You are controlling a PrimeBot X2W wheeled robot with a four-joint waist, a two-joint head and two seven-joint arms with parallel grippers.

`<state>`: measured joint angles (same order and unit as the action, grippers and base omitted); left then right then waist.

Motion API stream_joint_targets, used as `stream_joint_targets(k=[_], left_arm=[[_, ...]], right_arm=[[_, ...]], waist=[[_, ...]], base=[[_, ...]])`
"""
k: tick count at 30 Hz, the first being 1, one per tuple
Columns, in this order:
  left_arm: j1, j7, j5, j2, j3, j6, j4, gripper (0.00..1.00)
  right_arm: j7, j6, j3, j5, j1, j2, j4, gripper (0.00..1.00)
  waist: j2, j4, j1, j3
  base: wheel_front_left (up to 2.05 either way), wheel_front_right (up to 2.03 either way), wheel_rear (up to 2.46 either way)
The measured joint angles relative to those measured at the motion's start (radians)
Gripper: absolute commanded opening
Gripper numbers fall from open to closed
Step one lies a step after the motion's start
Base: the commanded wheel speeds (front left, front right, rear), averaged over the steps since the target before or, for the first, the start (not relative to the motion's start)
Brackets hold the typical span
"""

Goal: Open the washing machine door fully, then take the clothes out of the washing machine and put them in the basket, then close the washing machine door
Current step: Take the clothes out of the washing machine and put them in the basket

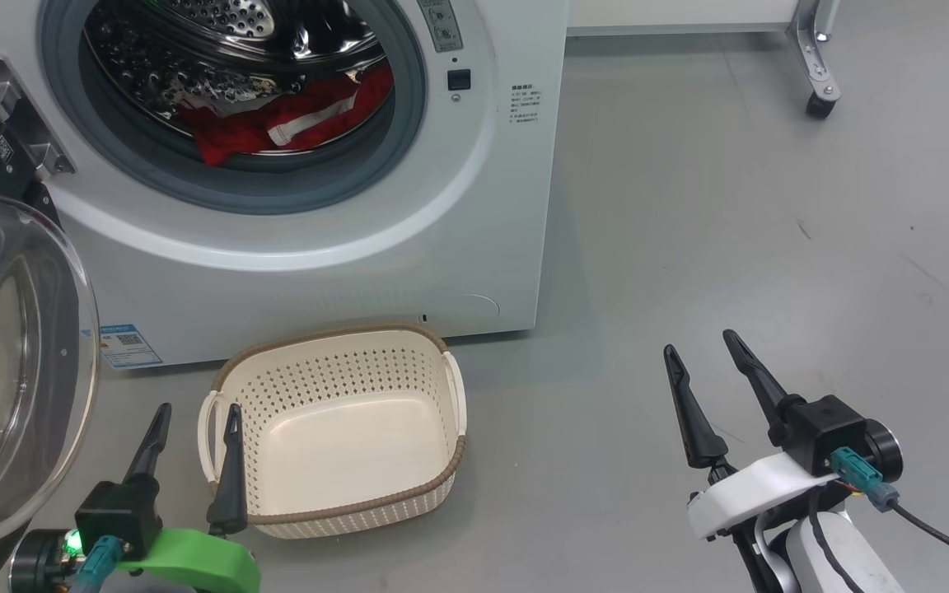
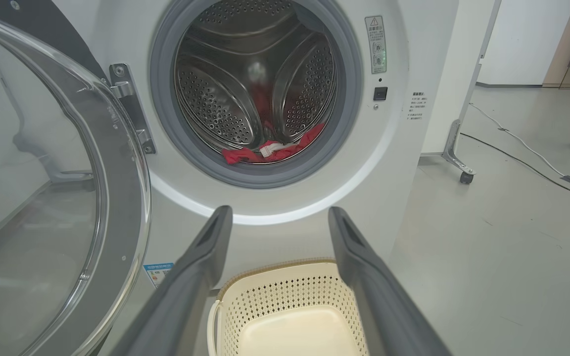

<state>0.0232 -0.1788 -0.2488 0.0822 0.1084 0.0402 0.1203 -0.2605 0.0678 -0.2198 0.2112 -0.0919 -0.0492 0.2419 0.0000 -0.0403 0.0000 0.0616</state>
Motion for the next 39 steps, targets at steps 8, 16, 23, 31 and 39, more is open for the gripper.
stream_joint_targets(k=[8, 16, 23, 31, 39], left_arm=[[0.003, 0.000, 0.006, 0.000, 0.003, 0.000, -0.002, 1.00], [0.003, 0.000, 0.006, 0.000, 0.003, 0.009, -0.003, 1.00], [0.004, 0.002, 0.007, 0.000, 0.003, 0.012, -0.004, 1.00], [0.011, 0.003, 0.013, 0.000, 0.004, 0.016, -0.007, 1.00], [0.018, 0.003, 0.013, 0.000, 0.004, 0.017, -0.014, 1.00]], right_arm=[[0.000, 0.000, -0.002, 0.000, 0.003, 0.000, 0.000, 1.00], [0.000, 0.000, -0.002, 0.003, 0.003, 0.000, 0.000, 1.00], [0.000, 0.000, -0.005, 0.010, 0.003, 0.000, 0.000, 1.00], [0.000, 0.000, -0.009, 0.012, 0.003, 0.000, 0.002, 1.00], [0.000, 0.000, -0.011, 0.012, 0.003, 0.000, 0.002, 1.00]], waist=[[0.0000, 0.000, 0.0000, -0.003], [0.0000, 0.002, 0.0000, -0.004], [0.0000, 0.004, 0.0000, -0.008], [0.0000, 0.004, 0.0000, -0.007], [0.0000, 0.002, 0.0000, -0.002]], base=[[0.75, -0.75, 0.00], [1.03, -1.03, 0.00], [0.87, -0.87, 0.00], [0.57, -0.57, 0.00], [0.23, -0.23, 0.00]])
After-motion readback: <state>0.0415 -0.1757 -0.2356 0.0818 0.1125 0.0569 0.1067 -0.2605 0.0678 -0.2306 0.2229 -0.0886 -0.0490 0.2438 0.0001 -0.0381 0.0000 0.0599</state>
